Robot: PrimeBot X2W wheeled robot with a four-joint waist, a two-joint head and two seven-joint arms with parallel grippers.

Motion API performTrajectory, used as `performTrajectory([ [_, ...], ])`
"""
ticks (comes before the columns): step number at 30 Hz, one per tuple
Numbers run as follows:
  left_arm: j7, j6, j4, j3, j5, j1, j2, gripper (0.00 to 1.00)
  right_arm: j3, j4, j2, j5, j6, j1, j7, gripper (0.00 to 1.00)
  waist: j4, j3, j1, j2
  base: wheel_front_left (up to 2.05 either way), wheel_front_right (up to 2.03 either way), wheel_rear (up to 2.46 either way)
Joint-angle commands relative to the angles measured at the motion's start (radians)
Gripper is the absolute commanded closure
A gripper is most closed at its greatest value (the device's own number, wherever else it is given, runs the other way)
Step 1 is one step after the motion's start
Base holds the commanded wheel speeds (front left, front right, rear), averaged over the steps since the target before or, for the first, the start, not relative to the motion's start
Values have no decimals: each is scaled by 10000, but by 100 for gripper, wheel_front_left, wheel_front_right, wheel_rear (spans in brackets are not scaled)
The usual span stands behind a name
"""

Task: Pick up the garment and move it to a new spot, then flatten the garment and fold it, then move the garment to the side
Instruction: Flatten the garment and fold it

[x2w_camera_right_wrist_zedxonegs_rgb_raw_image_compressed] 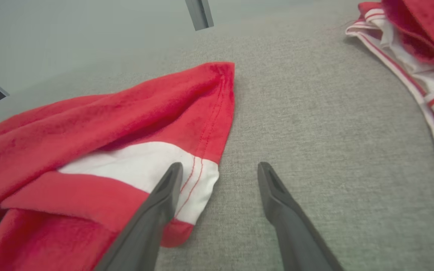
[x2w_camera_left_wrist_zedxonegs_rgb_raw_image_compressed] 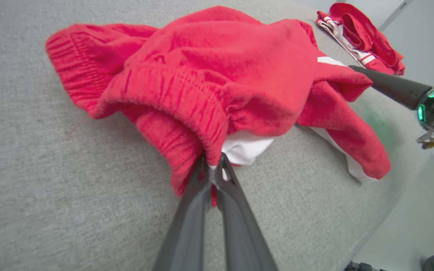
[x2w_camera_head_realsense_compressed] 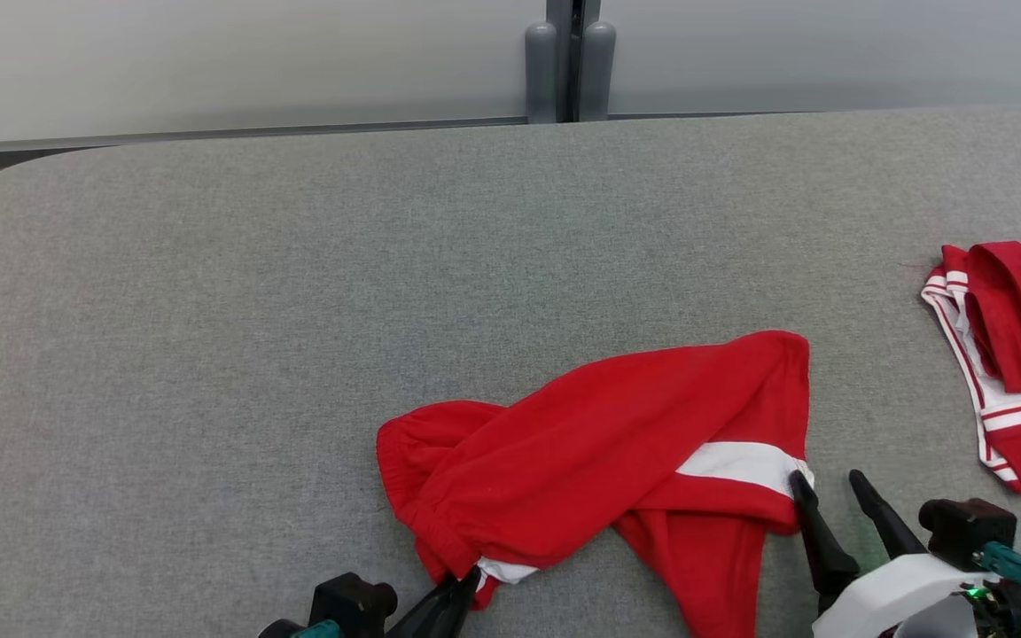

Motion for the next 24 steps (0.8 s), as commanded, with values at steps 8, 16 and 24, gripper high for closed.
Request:
performTrajectory([
  [8,-287,-41,215,-24,113,-488,-77,100,777,1686,-95,302,2,-629,485,100,273,265,0,-1,0,0,0],
  [16,-551,94,-247,137,279,-743,134,100,593,1214,-585,620,-10,-800,-433,100,125,248,0,-1,0,0,0],
  [24,-460,356,-1360,657,432,-1191,733,100,187,156,-1003,465,-9,-1084,-801,100,-54,28,0,-1,0,0,0],
])
